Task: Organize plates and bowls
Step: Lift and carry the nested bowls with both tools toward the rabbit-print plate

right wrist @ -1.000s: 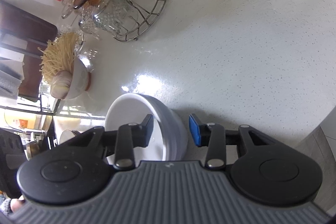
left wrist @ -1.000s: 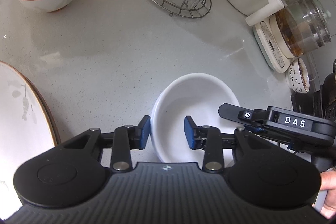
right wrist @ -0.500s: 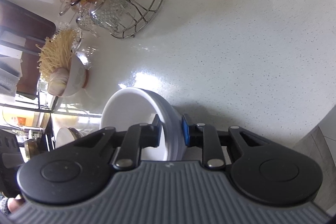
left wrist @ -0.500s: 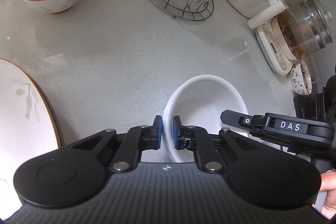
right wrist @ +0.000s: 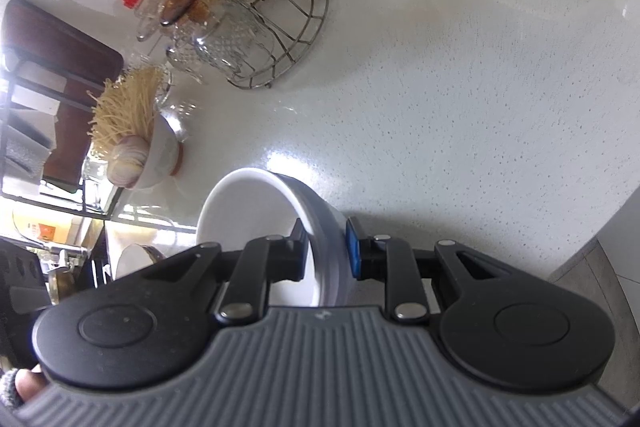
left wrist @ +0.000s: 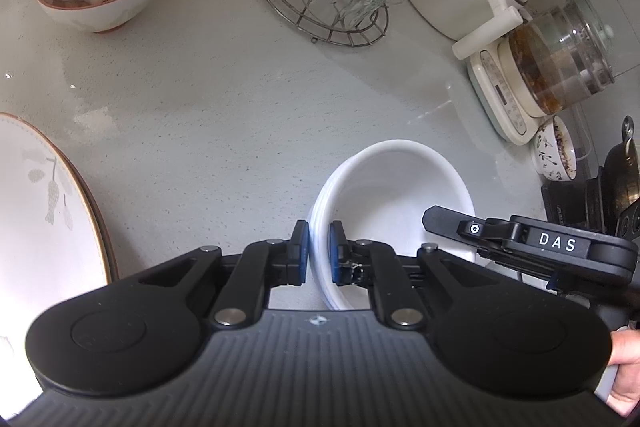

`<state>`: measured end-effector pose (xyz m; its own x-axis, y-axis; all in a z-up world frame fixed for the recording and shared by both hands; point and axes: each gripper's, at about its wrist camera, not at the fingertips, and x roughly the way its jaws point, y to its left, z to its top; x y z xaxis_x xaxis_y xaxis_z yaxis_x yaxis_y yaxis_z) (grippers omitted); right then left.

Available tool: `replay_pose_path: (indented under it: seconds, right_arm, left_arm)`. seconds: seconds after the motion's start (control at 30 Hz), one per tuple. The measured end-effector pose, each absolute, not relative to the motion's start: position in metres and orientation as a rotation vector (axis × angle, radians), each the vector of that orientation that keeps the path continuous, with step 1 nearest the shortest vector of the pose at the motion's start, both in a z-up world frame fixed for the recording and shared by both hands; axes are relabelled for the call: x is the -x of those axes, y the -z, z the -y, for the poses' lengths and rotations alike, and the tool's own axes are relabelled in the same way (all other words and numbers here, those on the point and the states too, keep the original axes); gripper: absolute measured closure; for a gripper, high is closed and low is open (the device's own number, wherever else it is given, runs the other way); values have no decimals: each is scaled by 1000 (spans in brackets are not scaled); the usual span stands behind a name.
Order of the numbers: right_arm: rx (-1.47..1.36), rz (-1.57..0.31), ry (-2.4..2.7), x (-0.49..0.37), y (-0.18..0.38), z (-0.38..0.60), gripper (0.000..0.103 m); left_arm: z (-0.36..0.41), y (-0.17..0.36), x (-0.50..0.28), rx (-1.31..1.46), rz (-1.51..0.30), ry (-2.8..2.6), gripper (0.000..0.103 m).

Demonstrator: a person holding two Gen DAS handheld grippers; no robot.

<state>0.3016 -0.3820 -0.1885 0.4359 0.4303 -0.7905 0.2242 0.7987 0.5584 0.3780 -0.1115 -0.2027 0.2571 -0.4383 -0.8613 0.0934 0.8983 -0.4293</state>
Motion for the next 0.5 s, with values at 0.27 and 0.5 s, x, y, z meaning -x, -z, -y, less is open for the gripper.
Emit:
replay_pose_path:
  seconds: [0.27,0.5]
  right_arm:
    - [-649,-1091,-132,-289,172,380,80]
    - [-642,-1060,-138,-283,156,375,80]
  left_arm:
    - [107,188,-370,331,-1240,402,90]
    - [99,172,-360,350,-1201,414,90]
